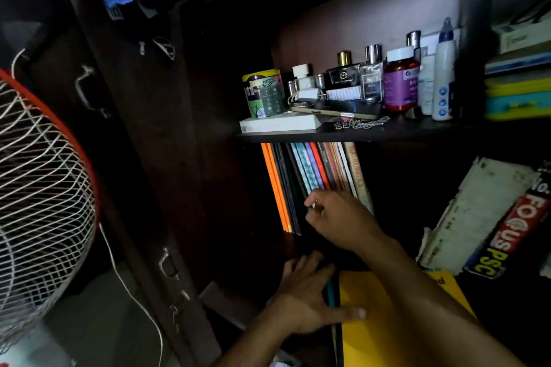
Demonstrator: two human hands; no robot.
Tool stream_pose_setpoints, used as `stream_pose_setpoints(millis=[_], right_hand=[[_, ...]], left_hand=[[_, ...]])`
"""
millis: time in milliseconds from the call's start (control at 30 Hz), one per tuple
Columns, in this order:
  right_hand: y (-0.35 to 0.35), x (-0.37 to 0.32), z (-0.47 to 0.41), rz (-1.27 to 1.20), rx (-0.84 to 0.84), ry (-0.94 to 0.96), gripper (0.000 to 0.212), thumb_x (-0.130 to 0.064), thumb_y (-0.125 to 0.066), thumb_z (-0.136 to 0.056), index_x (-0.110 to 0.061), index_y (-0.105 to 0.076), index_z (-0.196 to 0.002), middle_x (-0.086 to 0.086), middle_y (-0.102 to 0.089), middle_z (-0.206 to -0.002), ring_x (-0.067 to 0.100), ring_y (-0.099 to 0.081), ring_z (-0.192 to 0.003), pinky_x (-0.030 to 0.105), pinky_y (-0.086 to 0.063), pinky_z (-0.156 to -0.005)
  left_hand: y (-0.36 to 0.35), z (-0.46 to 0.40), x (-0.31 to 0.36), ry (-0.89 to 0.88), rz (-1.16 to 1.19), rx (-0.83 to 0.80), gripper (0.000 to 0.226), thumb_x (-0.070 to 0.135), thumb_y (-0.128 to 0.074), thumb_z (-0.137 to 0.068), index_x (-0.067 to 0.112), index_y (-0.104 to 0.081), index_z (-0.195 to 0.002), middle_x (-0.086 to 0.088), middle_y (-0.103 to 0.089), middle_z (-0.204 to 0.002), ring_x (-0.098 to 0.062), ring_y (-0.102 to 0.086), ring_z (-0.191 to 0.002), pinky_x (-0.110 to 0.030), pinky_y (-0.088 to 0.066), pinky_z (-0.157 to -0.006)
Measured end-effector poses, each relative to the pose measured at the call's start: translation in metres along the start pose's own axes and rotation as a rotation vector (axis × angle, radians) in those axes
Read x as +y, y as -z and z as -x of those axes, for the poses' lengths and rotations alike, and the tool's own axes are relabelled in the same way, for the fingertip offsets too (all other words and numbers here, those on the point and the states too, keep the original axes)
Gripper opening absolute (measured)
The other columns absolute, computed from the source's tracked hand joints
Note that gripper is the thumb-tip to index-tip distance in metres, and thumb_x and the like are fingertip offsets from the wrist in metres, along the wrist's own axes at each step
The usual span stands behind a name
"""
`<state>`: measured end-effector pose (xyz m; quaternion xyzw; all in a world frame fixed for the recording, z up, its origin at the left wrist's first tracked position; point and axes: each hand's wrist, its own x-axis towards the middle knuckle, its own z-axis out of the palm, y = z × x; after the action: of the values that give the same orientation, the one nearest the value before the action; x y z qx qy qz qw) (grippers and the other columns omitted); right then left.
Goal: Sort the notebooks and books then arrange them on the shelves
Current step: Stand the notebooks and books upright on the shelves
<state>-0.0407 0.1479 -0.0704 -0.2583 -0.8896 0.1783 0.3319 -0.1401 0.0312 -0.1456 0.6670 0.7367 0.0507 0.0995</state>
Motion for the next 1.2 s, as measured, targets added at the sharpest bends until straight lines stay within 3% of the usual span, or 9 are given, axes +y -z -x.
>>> stream_pose_setpoints(millis=[200,300,400,533,633,733,967,1067,1200], right_hand=[[0.037,0.019,0.006,0.048,-0.496,-0.020,0.035,-0.057,-0.067,-0.084,-0.031,-0.064,-0.107,-0.011,-0.065,-0.101,0.009,-0.063,-0.094,0.036,-0.055,-0.086],[0.043,0.046,0.045,-0.002,-0.387,-0.062,0.050,-0.063,-0.064,-0.083,-0.035,-0.059,-0.124,-0.013,-0.062,-0.120,0.008,-0.060,-0.108,0.034,-0.052,-0.092],[0.028,0.068,0.084,0.181,-0.331,-0.048,0.082,-0.081,-0.042,-0.084,-0.042,-0.023,-0.153,-0.012,-0.034,-0.153,0.015,-0.034,-0.138,0.036,-0.034,-0.114],[0.022,0.070,0.085,-0.026,-0.083,-0.132,0.078,-0.068,-0.059,-0.087,-0.042,-0.021,-0.150,-0.009,-0.035,-0.146,0.020,-0.039,-0.134,0.041,-0.041,-0.107],[0.022,0.063,0.086,-0.233,-0.072,-0.305,0.073,-0.071,-0.060,-0.082,-0.033,-0.038,-0.140,-0.015,-0.050,-0.128,0.014,-0.056,-0.116,0.037,-0.049,-0.096],[0.013,0.058,0.087,-0.416,-0.057,-0.274,0.028,-0.046,-0.060,-0.094,-0.022,-0.059,-0.108,-0.011,-0.068,-0.107,0.014,-0.067,-0.099,0.040,-0.056,-0.085],[0.029,0.039,0.087,-0.578,0.529,-0.217,0.015,-0.030,-0.049,-0.103,-0.024,-0.048,-0.117,-0.014,-0.062,-0.105,0.000,-0.060,-0.091,0.019,-0.043,-0.069],[0.030,0.034,0.089,-0.556,0.338,-0.131,0.029,-0.043,-0.046,-0.100,-0.037,-0.046,-0.128,-0.028,-0.058,-0.114,-0.011,-0.060,-0.096,0.020,-0.047,-0.074],[0.005,0.043,0.095,-0.170,-0.035,0.080,0.047,-0.052,-0.048,-0.097,-0.041,-0.045,-0.142,-0.022,-0.050,-0.136,-0.009,-0.048,-0.121,0.016,-0.043,-0.099]], left_hand=[[0.000,0.003,-0.013,-0.153,0.660,0.094,0.057,0.053,-0.071,-0.089,0.039,-0.045,-0.137,0.016,-0.057,-0.134,-0.010,-0.054,-0.124,-0.037,-0.043,-0.108],[0.002,0.007,-0.019,-0.117,0.973,0.258,0.046,0.030,-0.071,-0.094,0.029,-0.045,-0.133,0.001,-0.064,-0.126,-0.017,-0.064,-0.114,-0.041,-0.057,-0.092],[0.003,0.005,-0.030,-0.024,1.257,0.389,0.047,0.020,-0.068,-0.095,0.027,-0.044,-0.135,0.000,-0.063,-0.130,-0.023,-0.068,-0.111,-0.040,-0.059,-0.085],[0.008,0.006,-0.037,0.118,1.492,0.515,0.044,0.026,-0.070,-0.089,0.022,-0.058,-0.131,-0.008,-0.067,-0.130,-0.032,-0.069,-0.110,-0.052,-0.057,-0.088],[0.012,0.011,-0.036,0.186,1.585,0.623,0.046,0.033,-0.069,-0.087,0.026,-0.061,-0.131,-0.007,-0.070,-0.126,-0.033,-0.069,-0.110,-0.056,-0.054,-0.093],[0.015,0.018,-0.031,0.146,1.577,0.607,0.047,0.036,-0.066,-0.087,0.031,-0.058,-0.133,-0.006,-0.071,-0.124,-0.033,-0.069,-0.109,-0.055,-0.055,-0.092],[0.006,0.019,-0.015,0.060,1.269,0.308,0.066,0.032,-0.084,-0.079,0.034,-0.052,-0.136,0.003,-0.065,-0.135,-0.015,-0.064,-0.120,-0.033,-0.055,-0.093],[0.003,0.018,-0.019,0.130,1.285,0.522,0.066,0.028,-0.072,-0.088,0.033,-0.042,-0.146,0.004,-0.057,-0.143,-0.015,-0.061,-0.124,-0.040,-0.054,-0.099],[-0.003,0.028,-0.042,0.318,1.245,0.893,0.086,0.061,-0.072,-0.083,0.037,-0.029,-0.154,0.007,-0.048,-0.152,-0.019,-0.053,-0.133,-0.050,-0.046,-0.109]])
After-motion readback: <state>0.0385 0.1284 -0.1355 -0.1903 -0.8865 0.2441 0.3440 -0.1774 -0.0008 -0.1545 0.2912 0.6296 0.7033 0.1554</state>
